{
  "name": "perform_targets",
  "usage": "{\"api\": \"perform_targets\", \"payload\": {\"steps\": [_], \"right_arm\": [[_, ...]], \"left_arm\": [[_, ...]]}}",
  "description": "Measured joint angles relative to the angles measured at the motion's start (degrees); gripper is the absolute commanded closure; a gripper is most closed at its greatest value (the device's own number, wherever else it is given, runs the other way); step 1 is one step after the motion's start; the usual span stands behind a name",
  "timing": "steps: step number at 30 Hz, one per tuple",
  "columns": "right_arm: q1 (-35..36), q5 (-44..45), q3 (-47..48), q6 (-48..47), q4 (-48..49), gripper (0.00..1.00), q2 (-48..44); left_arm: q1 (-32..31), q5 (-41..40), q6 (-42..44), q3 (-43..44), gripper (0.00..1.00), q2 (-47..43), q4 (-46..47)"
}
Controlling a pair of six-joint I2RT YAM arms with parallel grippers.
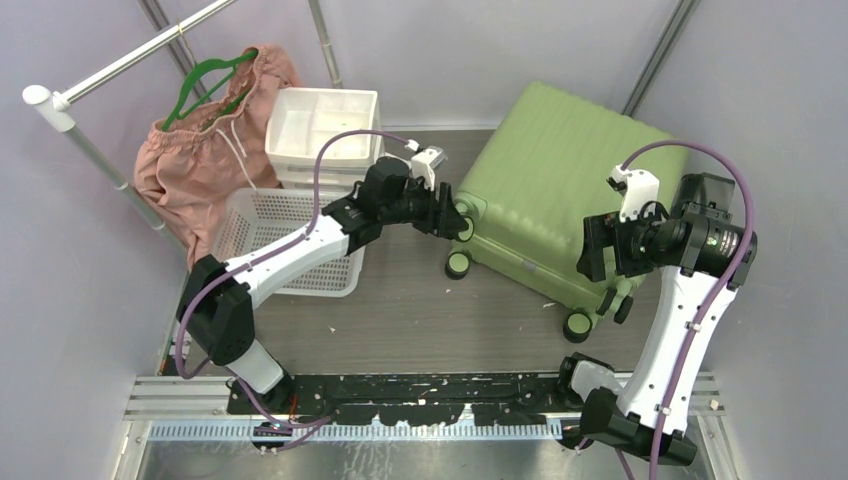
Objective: Open, take out, and arrange the luggage
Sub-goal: Adjust the luggage at the center of the board.
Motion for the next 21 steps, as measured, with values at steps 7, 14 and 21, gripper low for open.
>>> {"api": "perform_targets", "payload": {"steps": [7,14,21], "right_arm": [[-0.2,2.6,-0.48,3.08,0.0,0.07,-1.75],[-0.35,-0.39,-0.46,1.51,-0.04,0.0,-1.73],[-0.39,-8.7,0.15,-5.84,-0.04,0.0,-1.73]], "left_arm": [[-0.92,-1.31,0.37,-0.81,0.18,-0.98,0.09],[-1.9,-1.79,3.21,-5.05,0.0,-11.32,-3.93],[2.49,1.77,8.07,-19.26,0.02,-26.75,0.31]]}}
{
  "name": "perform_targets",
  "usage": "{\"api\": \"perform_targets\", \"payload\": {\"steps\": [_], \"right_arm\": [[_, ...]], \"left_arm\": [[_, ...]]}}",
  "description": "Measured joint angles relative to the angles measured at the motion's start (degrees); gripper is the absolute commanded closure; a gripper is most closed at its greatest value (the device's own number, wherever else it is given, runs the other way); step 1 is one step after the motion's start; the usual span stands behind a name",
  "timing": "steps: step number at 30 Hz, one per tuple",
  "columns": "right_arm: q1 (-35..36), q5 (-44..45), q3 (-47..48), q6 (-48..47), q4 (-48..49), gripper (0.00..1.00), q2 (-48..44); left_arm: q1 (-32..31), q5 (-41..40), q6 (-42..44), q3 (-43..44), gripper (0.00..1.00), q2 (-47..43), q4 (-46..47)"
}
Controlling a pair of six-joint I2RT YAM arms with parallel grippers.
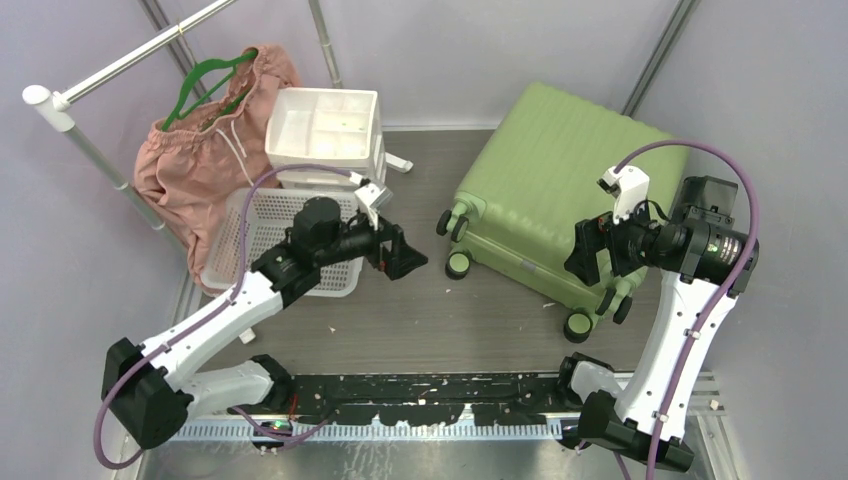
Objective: Open, take out, and arrange the luggage
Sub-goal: Adjust the luggage at the center of the board, then unzip the luggage at the center of the board.
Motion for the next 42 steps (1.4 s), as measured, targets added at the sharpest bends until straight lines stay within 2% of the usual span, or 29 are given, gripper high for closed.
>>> {"api": "perform_targets", "payload": {"steps": [5,9,14,20,26,32,38,42], "right_arm": [[0.0,-7.02,0.04,-9.11,0.0,0.0,0.11],[0.39,-14.56,-0.9,-21.4,0.0,0.0,0.0],[7.82,-18.45,-0.07,-30.73,0.26,0.0,4.22],[27.65,-10.82,0.52,-37.27,6.4,0.0,13.57],[42.03,-2.49,4.22,-46.49,10.58,0.0,24.24],[49.44,3.76,6.21,-54.49,14.78,0.0,30.99],[51.47,6.4,7.26,-59.93,17.64,0.0,35.39],[52.09,7.45,7.26,-62.55,19.1,0.04,36.41]], "left_arm": [[2.89,3.39,2.93,-12.15,0.1,-3.21,7.48],[2.82,4.57,4.68,-20.55,0.16,-3.54,14.67],[2.82,3.8,6.34,-23.65,0.18,-4.83,19.47],[2.82,1.77,7.76,-23.65,0.21,-6.84,23.39],[2.82,0.63,6.97,-24.02,0.23,-6.95,25.07],[2.82,-1.51,6.75,-25.53,0.23,-8.98,24.98],[2.82,-3.61,6.75,-27.34,0.23,-11.08,25.03],[2.82,-4.22,6.75,-28.13,0.23,-10.73,25.27]]}}
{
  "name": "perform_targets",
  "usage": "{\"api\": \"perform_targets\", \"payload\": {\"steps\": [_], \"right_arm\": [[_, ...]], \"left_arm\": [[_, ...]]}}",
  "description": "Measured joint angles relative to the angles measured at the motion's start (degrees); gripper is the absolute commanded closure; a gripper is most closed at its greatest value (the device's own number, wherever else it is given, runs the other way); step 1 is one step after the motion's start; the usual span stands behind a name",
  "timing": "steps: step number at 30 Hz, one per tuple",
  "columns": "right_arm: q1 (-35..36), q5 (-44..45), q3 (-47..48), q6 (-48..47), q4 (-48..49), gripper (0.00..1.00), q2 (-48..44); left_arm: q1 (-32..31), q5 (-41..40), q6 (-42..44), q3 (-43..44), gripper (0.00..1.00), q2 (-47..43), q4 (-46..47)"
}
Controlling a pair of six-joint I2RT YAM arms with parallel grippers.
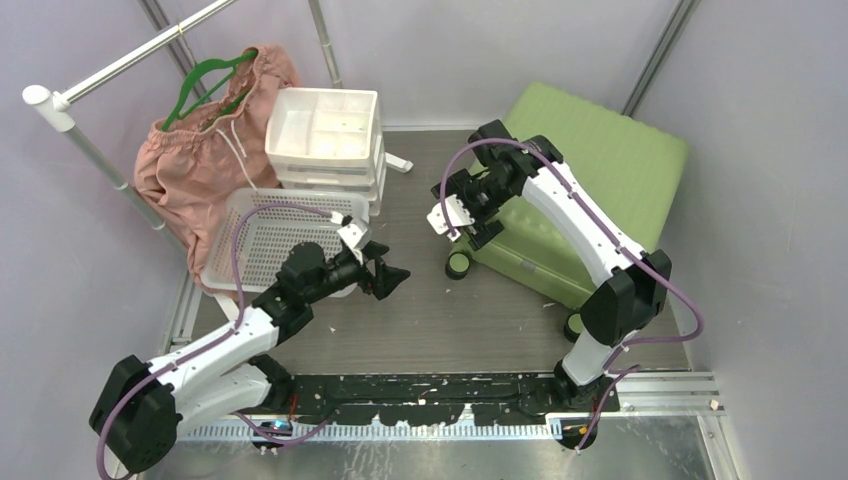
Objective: Open, take out, and arrange the luggage
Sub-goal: Unzip the luggage at the center of the board.
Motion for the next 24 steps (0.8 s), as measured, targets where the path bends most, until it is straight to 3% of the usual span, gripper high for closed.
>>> {"api": "perform_targets", "payload": {"steps": [7,12,20,24], "right_arm": [[0.98,0.26,-1.29,-2.6,3.19,0.14,1.33],[1.7,0.22,-1.79,-4.5,3.43,0.23,2.93],[1.92,-0.07,-2.21,-7.93,3.43,0.62,3.13],[1.92,-0.11,-2.21,-7.72,3.43,0.67,3.08]], "left_arm": [[0.0,0.04,0.11,-0.02,0.25,4.61,3.1],[0.0,0.13,0.31,0.02,0.35,8.02,4.55],[-0.13,0.28,0.31,1.9,0.49,17.59,9.77],[-0.92,0.42,0.44,3.98,0.49,24.39,14.99]]}}
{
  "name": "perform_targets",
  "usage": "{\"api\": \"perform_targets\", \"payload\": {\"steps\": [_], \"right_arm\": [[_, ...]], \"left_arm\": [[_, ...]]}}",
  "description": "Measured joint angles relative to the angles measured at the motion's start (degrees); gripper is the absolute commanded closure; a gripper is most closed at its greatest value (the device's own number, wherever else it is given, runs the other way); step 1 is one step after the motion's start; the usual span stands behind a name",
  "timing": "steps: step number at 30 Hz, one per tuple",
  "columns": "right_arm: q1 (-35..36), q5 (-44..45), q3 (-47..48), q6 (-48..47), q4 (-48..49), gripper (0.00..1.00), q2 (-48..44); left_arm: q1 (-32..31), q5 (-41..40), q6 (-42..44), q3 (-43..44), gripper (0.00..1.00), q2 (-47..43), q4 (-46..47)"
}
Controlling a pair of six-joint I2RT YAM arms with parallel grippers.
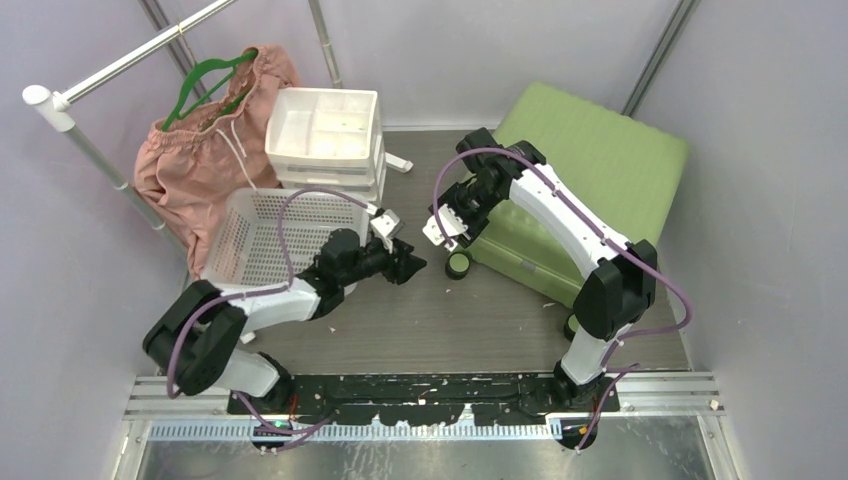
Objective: Open, take out, and arrange the luggage
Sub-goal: Unzip the luggage at the center of the board.
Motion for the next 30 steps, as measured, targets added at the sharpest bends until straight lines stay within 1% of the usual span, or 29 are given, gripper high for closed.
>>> {"api": "perform_targets", "payload": {"steps": [7,9,12,16,23,30], "right_arm": [[0.0,-0.17,-1.66,1.86,2.25,0.7,-1.18],[0.0,-0.15,-2.21,2.6,3.08,0.7,-1.62],[0.0,-0.17,-2.93,3.43,4.13,0.71,-2.08],[0.0,-0.2,-4.0,4.17,5.51,0.72,-2.78],[0.0,-0.39,-4.72,4.85,6.58,0.72,-3.26],[0.0,-0.44,-5.14,5.2,7.08,0.73,-3.5]], "left_arm": [[-3.3,-1.88,1.51,4.2,0.5,13.03,13.55],[-3.91,-3.21,1.7,5.62,0.49,16.76,16.0],[-4.79,-5.4,1.7,6.84,0.49,20.09,18.29],[-4.92,-7.89,1.51,7.3,0.49,23.37,22.25],[-4.92,-8.81,-0.2,8.9,0.54,29.79,29.86],[-4.92,-8.52,-1.31,10.86,0.59,31.61,33.18]]}}
